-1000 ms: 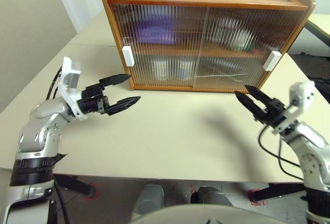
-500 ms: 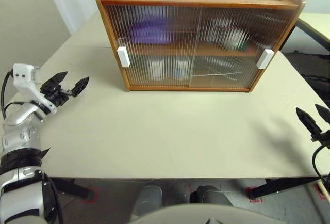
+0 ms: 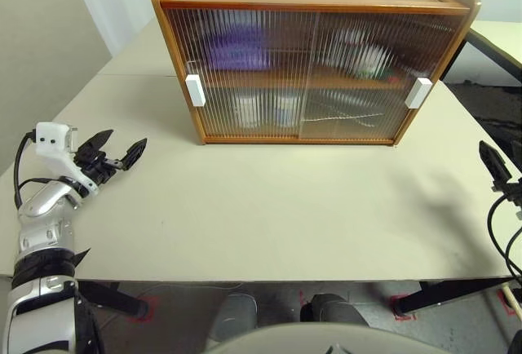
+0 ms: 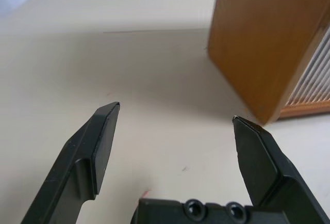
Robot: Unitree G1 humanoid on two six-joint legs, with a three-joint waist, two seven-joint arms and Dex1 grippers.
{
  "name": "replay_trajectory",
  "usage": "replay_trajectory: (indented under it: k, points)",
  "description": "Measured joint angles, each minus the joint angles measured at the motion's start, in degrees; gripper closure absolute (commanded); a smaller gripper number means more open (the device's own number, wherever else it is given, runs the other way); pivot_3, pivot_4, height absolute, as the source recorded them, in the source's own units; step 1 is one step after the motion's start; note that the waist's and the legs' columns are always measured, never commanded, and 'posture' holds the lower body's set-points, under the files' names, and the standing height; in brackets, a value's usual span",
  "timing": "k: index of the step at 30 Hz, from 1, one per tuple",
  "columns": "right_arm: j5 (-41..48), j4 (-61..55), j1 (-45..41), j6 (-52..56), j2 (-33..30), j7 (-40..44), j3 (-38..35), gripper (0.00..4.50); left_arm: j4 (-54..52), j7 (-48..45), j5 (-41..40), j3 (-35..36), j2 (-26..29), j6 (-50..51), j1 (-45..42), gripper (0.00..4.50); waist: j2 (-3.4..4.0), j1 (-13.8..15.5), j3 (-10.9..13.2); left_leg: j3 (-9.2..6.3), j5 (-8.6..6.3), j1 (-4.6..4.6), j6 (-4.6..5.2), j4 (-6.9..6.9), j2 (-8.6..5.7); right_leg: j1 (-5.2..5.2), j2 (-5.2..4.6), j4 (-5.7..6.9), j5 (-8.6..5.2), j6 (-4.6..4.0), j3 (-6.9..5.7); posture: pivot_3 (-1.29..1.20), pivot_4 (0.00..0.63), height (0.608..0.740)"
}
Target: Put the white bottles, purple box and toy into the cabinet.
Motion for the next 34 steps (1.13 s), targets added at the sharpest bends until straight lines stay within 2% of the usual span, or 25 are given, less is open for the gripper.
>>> replay_trajectory:
  k: [10,24,34]
  points:
    - [0.6,3.0,-1.7,1.7,1.5,1.9,1.4,0.03,-1.8,0.9,-0.4,0.2,0.0,2.5,-0.2,0.00,0.08,-0.3,0.1,-0.04,0.02,0.27,0.02,-0.02,-0.01,0.22,-0.02,0.01,-0.01,-0.01,0.02,0.15,0.000,0.740]
    - [-2.3,13.3,-9.7,-4.5,0.4,3.5,2.4,0.03,2.5,0.4,-0.2,0.2,1.2,1.9,-1.7,0.00,0.12,-0.3,0.1,-0.15,0.01,0.29,0.02,-0.09,0.02,0.22,-0.04,0.00,0.07,-0.20,0.06,0.20,0.000,0.740]
    - [-2.5,13.9,-9.8,-5.5,0.3,3.5,2.8,0.03,3.2,0.1,-0.2,0.2,1.1,-0.1,-2.4,0.00,0.10,0.3,0.2,-0.13,0.01,0.30,0.02,-0.08,0.01,0.24,-0.05,0.00,0.05,-0.18,0.06,0.16,0.007,0.740]
